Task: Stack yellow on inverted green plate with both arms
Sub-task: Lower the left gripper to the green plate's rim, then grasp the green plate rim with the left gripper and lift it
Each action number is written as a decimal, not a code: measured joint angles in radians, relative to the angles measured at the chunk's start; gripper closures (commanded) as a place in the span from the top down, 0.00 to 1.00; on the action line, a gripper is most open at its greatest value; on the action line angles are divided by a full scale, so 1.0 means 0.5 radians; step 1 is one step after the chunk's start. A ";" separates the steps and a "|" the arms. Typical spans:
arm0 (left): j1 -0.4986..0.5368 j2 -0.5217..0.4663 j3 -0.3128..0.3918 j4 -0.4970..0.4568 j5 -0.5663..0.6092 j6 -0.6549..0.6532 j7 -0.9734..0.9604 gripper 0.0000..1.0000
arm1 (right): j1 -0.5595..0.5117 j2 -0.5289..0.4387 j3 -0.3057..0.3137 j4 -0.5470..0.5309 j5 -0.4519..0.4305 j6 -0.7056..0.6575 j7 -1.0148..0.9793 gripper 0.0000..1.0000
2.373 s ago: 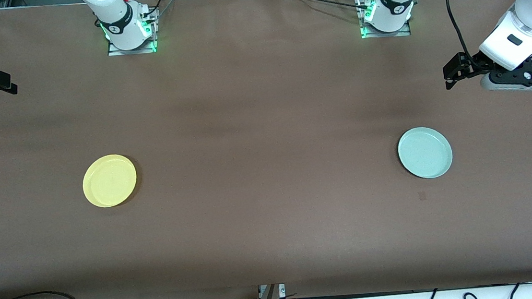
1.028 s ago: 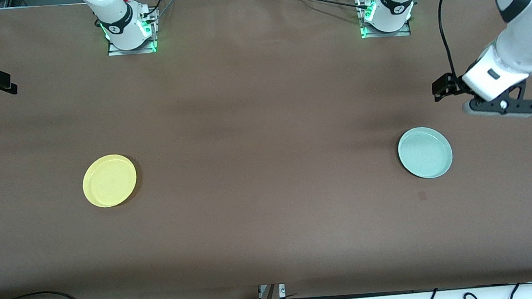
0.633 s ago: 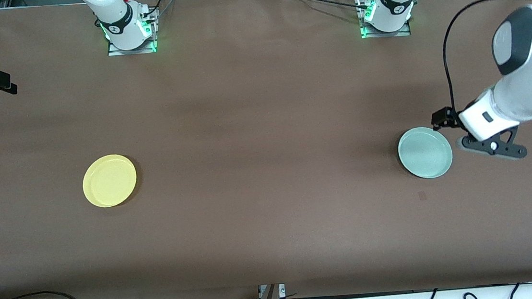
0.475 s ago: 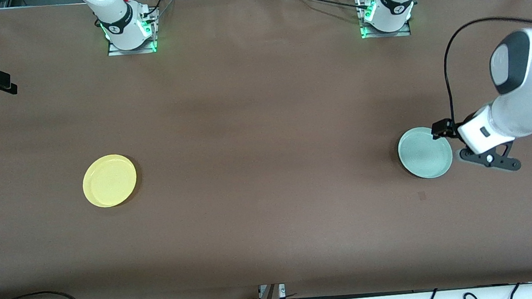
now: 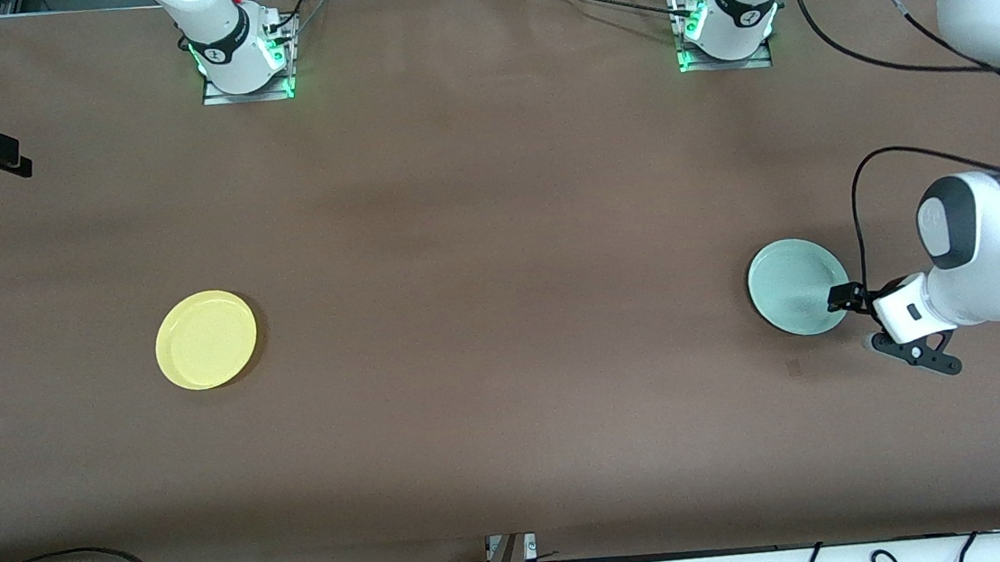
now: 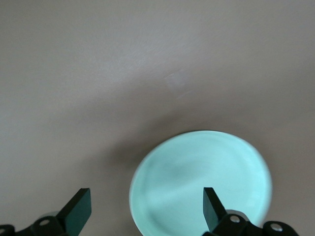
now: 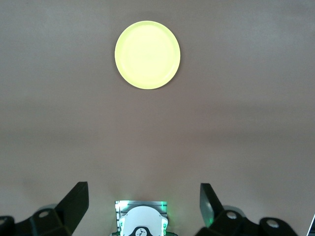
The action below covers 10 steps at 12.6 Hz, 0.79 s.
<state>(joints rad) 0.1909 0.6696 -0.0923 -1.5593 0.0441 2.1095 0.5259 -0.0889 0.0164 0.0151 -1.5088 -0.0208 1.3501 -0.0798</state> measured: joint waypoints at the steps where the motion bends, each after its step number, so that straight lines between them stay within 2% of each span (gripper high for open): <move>1: 0.028 0.051 0.000 -0.044 0.000 0.109 0.088 1.00 | 0.000 0.000 -0.001 0.000 0.000 0.000 0.000 1.00; 5: 0.055 0.093 -0.003 -0.147 0.000 0.194 0.560 1.00 | -0.001 0.000 -0.010 0.000 0.000 0.000 0.000 1.00; 6: 0.062 0.094 -0.003 -0.156 0.000 0.194 0.607 0.90 | -0.001 0.000 -0.010 0.000 0.000 0.000 0.000 1.00; 7: 0.073 0.094 -0.003 -0.169 0.000 0.193 0.638 0.58 | -0.001 0.000 -0.010 0.000 0.000 0.000 0.000 1.00; 9: 0.085 0.097 -0.005 -0.201 0.000 0.192 0.674 0.18 | -0.001 0.000 -0.011 0.000 0.000 0.000 0.000 1.00; 10: 0.085 0.098 -0.008 -0.211 0.000 0.192 0.684 0.03 | -0.001 0.000 -0.011 0.000 0.000 0.000 0.000 1.00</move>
<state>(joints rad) 0.2333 0.7185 -0.0964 -1.6650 0.0442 2.2057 0.8680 -0.0893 0.0165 0.0097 -1.5087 -0.0207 1.3501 -0.0798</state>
